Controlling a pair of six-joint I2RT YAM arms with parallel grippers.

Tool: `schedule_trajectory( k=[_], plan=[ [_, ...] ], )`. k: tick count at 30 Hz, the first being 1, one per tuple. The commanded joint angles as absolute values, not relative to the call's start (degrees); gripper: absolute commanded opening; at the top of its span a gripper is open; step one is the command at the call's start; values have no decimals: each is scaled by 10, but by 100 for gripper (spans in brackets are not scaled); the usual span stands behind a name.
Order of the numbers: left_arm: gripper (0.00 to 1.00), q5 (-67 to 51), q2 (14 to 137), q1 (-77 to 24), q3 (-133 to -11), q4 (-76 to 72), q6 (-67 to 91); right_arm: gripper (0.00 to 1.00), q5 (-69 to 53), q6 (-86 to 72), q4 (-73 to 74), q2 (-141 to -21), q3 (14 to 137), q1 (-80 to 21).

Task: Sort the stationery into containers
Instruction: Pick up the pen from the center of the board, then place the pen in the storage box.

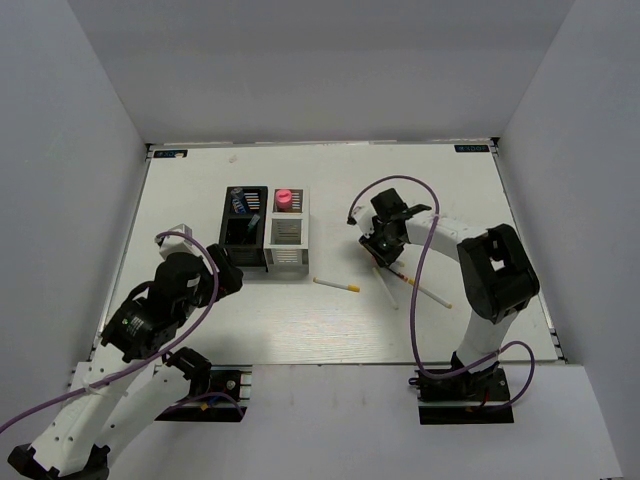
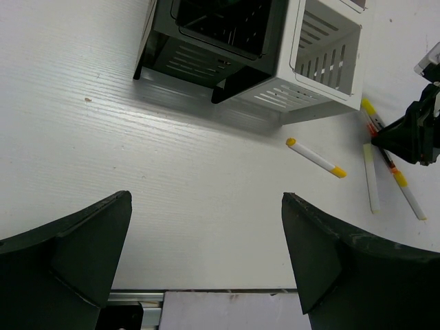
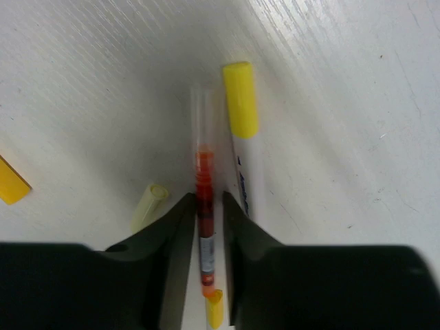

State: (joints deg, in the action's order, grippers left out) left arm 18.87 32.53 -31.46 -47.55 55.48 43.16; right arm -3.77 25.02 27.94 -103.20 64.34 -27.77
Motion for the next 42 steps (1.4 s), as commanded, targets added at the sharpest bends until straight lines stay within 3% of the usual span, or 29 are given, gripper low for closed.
schedule_trajectory(
  k=[1,8,11,24,35,42],
  plan=[
    [100,191,322,-316,-479,558,434,25,-4,268,263,-1043,612,-283],
    [100,191,322,-316,-479,558,434,5,-60,279,296,-1044,611,-283],
    [100,191,322,-316,-479,558,434,1,-103,295,324,-1034,636,-282],
    [100,157,353,-316,-466,588,504,0,-260,367,467,-999,949,-282],
    [100,156,342,-316,-463,594,523,0,-432,304,319,-1098,1169,-377],
    [100,162,317,-309,-475,635,528,0,-502,181,94,-1158,1167,-445]
  ],
)
